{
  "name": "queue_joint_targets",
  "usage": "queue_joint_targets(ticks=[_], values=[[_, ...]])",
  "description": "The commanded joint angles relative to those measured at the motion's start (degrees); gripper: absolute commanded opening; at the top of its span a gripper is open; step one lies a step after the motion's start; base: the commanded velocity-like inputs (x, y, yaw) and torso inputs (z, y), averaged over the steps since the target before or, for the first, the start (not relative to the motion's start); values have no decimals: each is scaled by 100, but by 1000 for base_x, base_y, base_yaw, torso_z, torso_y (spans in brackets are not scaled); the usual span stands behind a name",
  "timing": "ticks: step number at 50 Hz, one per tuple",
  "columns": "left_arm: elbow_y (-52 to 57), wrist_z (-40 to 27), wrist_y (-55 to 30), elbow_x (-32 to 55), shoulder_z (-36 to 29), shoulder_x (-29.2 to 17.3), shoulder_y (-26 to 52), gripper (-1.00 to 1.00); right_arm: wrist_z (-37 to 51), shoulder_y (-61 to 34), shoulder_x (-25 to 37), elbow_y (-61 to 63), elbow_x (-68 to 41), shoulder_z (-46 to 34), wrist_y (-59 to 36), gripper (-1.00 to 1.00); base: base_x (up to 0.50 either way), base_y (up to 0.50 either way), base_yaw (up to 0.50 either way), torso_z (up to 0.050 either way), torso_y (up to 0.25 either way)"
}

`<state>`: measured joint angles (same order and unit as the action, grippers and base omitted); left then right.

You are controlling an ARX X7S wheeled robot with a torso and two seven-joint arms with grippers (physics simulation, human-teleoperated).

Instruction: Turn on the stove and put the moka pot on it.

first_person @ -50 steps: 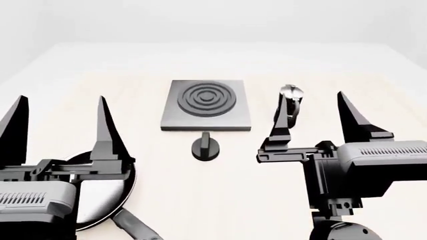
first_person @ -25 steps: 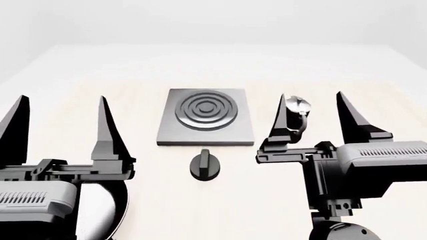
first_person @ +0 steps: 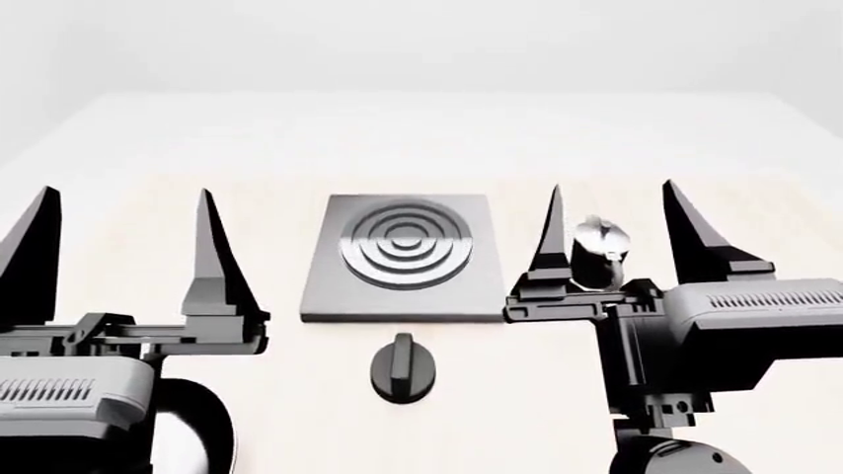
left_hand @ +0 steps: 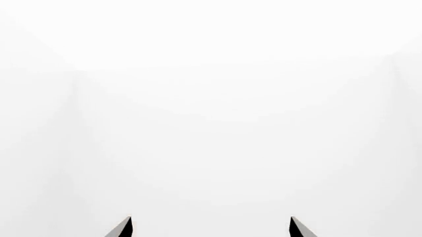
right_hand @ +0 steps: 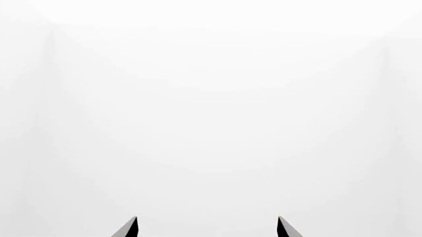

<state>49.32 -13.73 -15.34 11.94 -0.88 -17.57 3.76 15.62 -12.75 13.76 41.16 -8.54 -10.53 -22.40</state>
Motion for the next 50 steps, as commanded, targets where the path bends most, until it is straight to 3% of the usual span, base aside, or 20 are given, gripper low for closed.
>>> queue_joint_targets(ticks=[1, 25, 36, 50], values=[[-12, -48, 27, 27, -16, -33, -19, 100, 39, 12, 37, -16, -37, -17, 42, 100, 223, 0, 0, 0, 0], [-177, -98, 63, 33, -187, -67, -1, 100, 140, 48, 110, -54, -36, -110, 80, 100, 154, 0, 0, 0, 0], [-898, 170, -740, 874, -413, 27, 686, 100, 160, 175, 132, -176, -6, -156, 382, 100, 0, 0, 0, 0, 0], [-2049, 680, -1364, 1716, -589, 99, 1093, 100, 213, -14, 152, 9, -71, -216, 93, 100, 0, 0, 0, 0, 0]])
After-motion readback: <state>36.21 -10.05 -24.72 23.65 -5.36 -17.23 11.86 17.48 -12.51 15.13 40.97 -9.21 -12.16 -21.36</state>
